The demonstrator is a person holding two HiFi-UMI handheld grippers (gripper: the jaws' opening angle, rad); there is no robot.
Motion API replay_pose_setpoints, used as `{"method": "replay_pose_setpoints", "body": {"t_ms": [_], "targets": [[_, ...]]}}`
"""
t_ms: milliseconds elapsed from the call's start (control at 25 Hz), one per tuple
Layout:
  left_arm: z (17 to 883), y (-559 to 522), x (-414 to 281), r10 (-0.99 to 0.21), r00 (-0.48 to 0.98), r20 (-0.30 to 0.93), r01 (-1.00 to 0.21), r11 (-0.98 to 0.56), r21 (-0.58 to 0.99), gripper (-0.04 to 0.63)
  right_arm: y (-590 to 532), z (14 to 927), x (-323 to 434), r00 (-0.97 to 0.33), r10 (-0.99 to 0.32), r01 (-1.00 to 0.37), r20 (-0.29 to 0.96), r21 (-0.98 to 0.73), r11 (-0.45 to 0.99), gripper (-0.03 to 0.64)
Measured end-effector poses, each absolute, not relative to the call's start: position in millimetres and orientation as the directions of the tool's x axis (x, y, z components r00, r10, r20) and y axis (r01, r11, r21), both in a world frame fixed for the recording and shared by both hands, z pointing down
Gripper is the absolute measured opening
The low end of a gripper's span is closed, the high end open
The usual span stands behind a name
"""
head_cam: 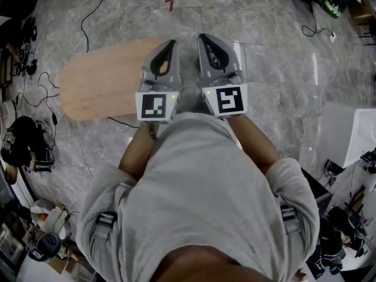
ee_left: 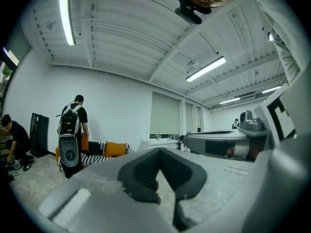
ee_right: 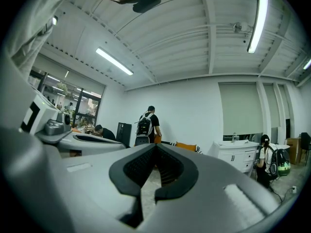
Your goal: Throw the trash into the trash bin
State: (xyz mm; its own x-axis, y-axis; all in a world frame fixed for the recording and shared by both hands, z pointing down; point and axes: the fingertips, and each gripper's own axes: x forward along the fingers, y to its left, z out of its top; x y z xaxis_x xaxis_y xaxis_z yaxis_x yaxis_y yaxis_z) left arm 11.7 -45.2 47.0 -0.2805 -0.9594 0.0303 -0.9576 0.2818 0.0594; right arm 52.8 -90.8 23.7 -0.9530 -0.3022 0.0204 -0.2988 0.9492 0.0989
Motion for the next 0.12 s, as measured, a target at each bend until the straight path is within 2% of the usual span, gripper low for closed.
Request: {"method": "replay_pose_setpoints", "body": {"t_ms": [120], "targets": [[47.3, -44.1, 11.4, -0.959, -0.283, 0.035, -0.957, 0.284, 0.061, 0.018, -91.4, 22.5, 52.5, -0.953, -0.302, -0.298, 0.021, 0.108, 0.949, 0.006]]}}
